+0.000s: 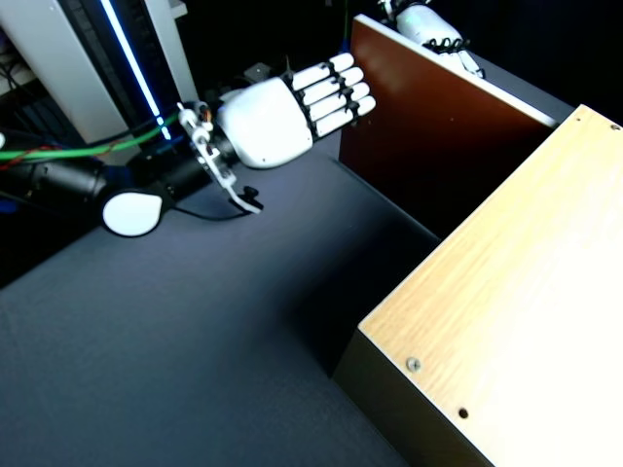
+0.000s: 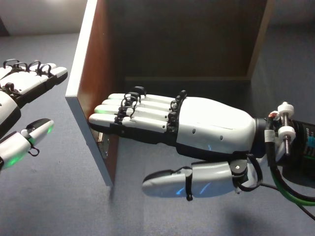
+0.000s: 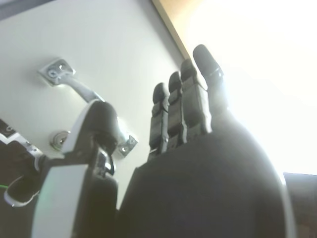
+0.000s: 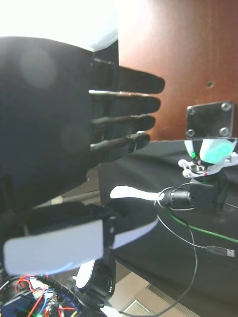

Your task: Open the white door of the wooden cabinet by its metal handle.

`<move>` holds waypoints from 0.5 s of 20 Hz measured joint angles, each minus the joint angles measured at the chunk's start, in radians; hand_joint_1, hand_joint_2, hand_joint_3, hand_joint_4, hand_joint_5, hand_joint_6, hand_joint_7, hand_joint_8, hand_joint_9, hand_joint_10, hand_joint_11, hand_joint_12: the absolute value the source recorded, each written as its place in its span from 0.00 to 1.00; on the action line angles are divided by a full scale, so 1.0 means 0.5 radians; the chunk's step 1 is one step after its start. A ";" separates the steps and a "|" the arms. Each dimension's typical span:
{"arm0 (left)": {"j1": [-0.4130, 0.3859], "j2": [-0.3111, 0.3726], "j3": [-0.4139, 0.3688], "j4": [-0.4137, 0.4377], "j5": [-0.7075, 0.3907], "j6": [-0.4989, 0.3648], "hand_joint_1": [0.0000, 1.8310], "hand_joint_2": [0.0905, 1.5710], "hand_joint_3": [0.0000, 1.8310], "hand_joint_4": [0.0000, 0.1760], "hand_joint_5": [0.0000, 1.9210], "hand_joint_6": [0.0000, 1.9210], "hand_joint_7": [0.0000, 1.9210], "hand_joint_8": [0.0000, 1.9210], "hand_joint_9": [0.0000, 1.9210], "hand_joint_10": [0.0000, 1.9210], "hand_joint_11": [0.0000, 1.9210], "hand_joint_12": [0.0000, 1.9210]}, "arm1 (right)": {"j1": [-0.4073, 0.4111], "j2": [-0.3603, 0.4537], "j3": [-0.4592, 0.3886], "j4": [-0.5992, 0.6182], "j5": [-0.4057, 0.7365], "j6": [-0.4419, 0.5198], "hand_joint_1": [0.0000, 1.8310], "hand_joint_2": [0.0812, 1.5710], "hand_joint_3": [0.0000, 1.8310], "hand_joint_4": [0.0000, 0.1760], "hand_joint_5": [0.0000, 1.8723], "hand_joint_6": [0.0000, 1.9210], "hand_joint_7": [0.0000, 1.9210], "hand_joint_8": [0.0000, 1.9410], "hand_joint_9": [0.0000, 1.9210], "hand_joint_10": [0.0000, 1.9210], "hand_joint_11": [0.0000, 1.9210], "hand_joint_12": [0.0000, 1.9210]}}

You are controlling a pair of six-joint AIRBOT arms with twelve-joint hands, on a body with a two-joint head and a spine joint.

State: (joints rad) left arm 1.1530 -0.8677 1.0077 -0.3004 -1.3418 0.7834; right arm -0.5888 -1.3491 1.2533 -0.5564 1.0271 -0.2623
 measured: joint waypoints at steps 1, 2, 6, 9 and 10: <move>0.000 0.000 0.000 0.000 -0.001 -0.001 0.34 0.96 0.00 0.00 0.11 0.00 0.10 0.00 0.08 0.01 0.00 0.30 | 0.000 0.005 0.000 -0.002 0.000 0.002 0.09 0.90 0.00 0.00 0.00 0.00 0.00 0.00 0.00 0.00 0.00 0.00; 0.000 0.000 0.000 0.001 -0.003 0.000 0.19 0.99 0.01 0.00 0.10 0.01 0.09 0.00 0.07 0.01 0.00 0.25 | 0.000 0.021 -0.002 -0.003 -0.005 0.003 0.20 0.87 0.00 0.00 0.02 0.01 0.02 0.01 0.00 0.00 0.00 0.00; 0.000 0.000 -0.010 -0.003 -0.021 0.001 0.22 0.97 0.06 0.00 0.01 0.00 0.08 0.01 0.02 0.00 0.00 0.11 | 0.000 0.089 -0.032 0.060 -0.032 0.003 0.00 0.94 0.01 0.00 0.00 0.00 0.00 0.00 0.00 0.00 0.00 0.00; 0.006 0.002 -0.018 -0.017 -0.042 0.000 0.12 0.86 0.00 0.00 0.09 0.01 0.08 0.00 0.05 0.01 0.00 0.29 | -0.021 0.209 -0.047 0.159 -0.016 -0.025 0.00 0.94 0.01 0.00 0.00 0.00 0.00 0.00 0.00 0.00 0.00 0.00; 0.006 0.008 -0.025 -0.024 -0.049 0.000 0.28 0.93 0.01 0.00 0.10 0.00 0.08 0.00 0.07 0.01 0.00 0.32 | -0.051 0.262 -0.056 0.235 -0.015 -0.056 0.00 0.94 0.01 0.00 0.00 0.00 0.00 0.00 0.00 0.00 0.01 0.00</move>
State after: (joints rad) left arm 1.1561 -0.8635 0.9951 -0.3122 -1.3663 0.7834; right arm -0.6144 -1.2182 1.2255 -0.4389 1.0195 -0.2905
